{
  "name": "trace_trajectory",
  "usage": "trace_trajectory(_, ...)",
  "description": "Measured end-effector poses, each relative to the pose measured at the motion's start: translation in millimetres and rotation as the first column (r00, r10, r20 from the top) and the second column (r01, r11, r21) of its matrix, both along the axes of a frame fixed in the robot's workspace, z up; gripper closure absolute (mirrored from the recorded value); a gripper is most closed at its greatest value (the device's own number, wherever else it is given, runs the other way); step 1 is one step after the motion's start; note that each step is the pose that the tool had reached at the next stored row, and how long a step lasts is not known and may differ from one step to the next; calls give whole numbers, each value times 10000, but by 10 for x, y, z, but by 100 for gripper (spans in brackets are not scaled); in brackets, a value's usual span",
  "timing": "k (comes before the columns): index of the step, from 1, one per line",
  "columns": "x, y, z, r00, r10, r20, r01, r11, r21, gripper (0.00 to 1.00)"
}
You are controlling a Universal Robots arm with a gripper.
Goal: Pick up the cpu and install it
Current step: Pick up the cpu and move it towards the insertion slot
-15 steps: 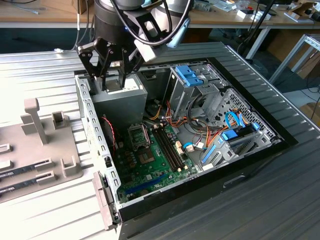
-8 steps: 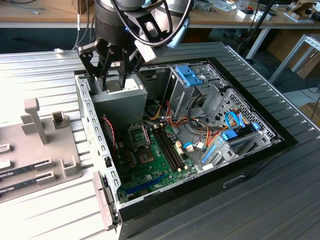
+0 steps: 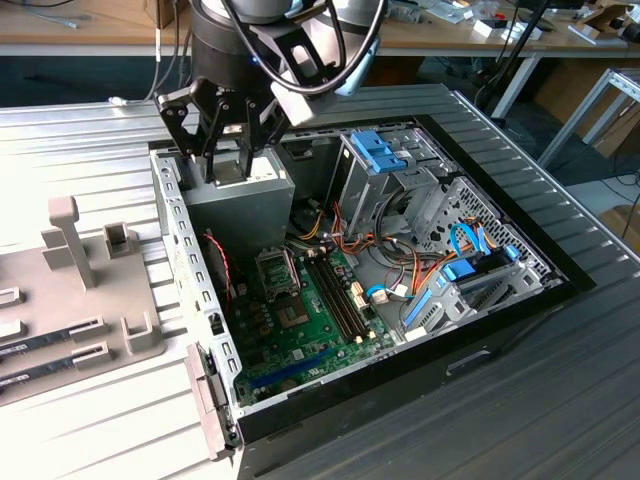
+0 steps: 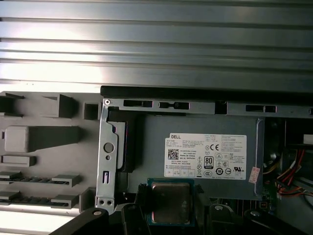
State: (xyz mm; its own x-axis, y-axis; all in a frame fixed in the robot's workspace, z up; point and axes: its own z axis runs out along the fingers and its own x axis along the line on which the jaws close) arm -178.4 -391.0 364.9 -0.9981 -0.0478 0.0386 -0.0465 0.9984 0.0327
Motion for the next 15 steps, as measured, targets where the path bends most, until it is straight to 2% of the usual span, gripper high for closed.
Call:
trace_trajectory(10, 9, -11, -4, 10000, 1, 0, -1, 10000, 1, 53)
trace_trajectory(15, 10, -59, -4, 10000, 0, 0, 0, 10000, 0, 53)
